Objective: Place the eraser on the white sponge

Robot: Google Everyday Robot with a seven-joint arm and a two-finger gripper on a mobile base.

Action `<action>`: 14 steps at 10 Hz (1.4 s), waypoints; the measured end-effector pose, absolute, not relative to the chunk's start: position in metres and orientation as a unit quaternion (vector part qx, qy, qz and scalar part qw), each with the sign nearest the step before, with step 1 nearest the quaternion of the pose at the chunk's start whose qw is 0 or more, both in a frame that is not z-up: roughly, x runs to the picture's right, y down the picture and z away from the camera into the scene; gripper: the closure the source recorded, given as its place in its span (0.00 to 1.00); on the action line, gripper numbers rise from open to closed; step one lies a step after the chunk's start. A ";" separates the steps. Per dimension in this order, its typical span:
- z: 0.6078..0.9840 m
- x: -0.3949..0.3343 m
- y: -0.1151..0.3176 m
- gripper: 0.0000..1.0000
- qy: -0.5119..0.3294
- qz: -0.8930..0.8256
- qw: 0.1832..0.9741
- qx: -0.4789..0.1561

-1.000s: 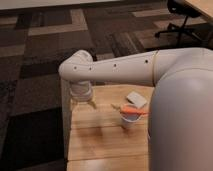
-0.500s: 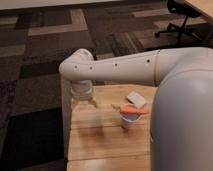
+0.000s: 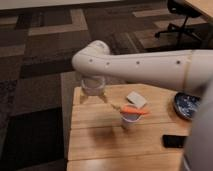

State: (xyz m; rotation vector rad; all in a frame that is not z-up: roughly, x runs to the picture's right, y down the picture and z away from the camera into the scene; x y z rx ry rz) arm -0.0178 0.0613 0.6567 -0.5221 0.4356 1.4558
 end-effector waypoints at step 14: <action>0.651 0.164 0.075 0.35 0.252 0.681 0.663 -0.185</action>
